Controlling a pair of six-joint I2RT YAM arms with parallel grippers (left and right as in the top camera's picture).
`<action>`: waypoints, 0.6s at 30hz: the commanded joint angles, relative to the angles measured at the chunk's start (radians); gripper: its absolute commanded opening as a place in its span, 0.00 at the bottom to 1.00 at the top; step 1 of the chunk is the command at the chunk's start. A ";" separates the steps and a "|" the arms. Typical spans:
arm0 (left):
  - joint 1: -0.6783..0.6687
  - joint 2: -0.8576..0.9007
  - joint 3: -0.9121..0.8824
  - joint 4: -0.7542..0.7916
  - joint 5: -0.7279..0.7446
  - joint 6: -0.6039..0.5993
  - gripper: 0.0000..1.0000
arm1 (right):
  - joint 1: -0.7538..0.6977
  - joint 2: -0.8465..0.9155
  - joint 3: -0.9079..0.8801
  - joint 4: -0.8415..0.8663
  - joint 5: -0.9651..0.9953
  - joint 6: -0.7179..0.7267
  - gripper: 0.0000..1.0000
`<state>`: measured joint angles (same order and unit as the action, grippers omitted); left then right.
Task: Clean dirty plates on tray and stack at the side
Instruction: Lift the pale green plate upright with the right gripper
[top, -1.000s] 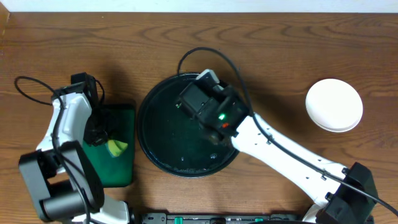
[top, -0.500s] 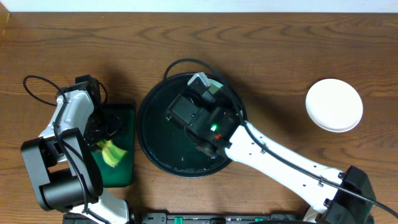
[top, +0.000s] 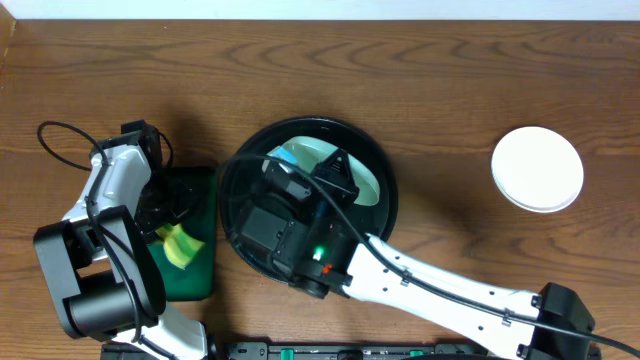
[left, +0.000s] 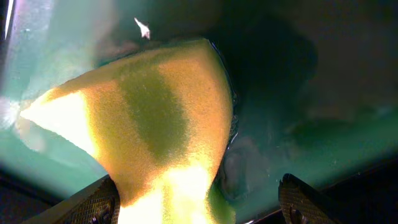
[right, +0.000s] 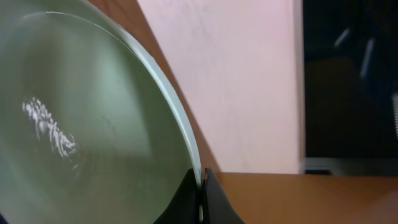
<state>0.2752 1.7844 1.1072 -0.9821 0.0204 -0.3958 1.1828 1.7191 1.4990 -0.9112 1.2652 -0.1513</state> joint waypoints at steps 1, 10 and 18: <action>0.006 0.009 -0.005 0.000 -0.002 -0.009 0.81 | 0.010 -0.025 0.027 0.002 0.082 -0.058 0.01; 0.006 0.009 -0.005 0.000 -0.001 -0.009 0.81 | 0.010 -0.025 0.027 0.003 0.126 -0.075 0.01; 0.006 0.009 -0.005 0.000 -0.002 -0.009 0.81 | 0.011 -0.025 0.027 0.003 0.121 -0.074 0.01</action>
<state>0.2752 1.7844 1.1072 -0.9825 0.0204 -0.3958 1.1843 1.7191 1.4990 -0.9112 1.3434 -0.2199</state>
